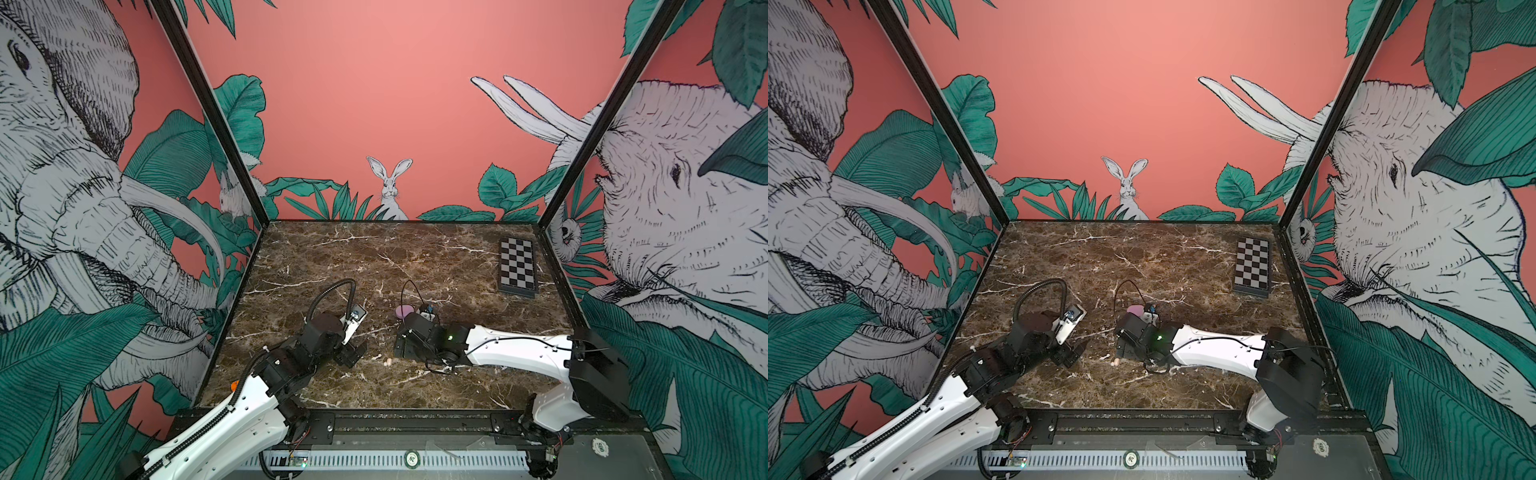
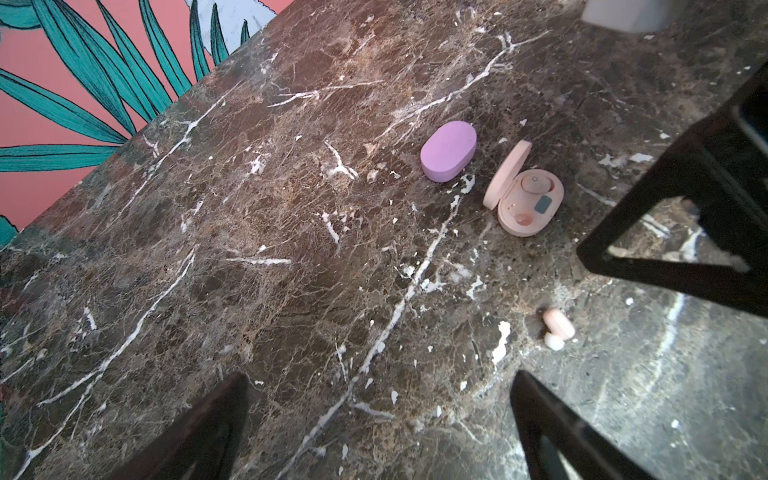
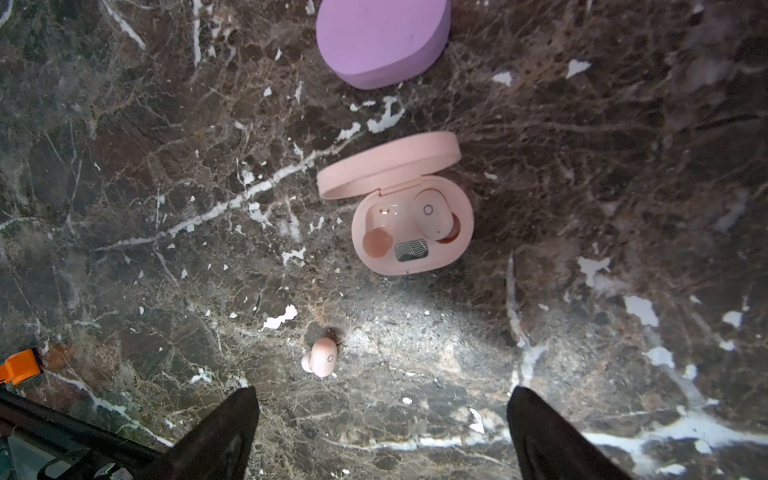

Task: Insert the wireless bluetooth earbuds into the charging case
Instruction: 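Move the open right gripper down over the loose pink earbud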

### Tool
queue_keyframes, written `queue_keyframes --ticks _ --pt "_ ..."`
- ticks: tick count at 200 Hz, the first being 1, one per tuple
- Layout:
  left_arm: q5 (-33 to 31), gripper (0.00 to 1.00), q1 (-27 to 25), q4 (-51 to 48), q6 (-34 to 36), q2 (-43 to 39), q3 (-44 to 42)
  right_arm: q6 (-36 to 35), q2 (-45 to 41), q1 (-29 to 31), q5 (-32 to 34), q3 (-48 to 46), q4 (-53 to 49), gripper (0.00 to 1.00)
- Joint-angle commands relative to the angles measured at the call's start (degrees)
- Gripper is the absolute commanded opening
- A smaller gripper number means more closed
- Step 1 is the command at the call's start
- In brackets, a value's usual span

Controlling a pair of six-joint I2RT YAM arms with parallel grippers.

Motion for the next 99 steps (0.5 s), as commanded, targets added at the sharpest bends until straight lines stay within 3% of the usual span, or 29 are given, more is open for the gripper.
queue_keyframes --ticks 1,49,99 --pt "-0.9 0.99 -0.3 0.9 0.8 -0.2 0.5 -0.4 1.1 0.5 -0.7 1.4 0.6 0.92" --pt "-0.4 0.99 -0.2 1.0 1.1 0.2 0.6 -1.9 4.7 0.5 -1.7 3.8 -0.5 0.89" --pt "-1.2 0.99 -0.2 0.9 1.4 -0.1 0.8 -3.1 7.9 0.5 -3.4 5.8 -0.5 0.80"
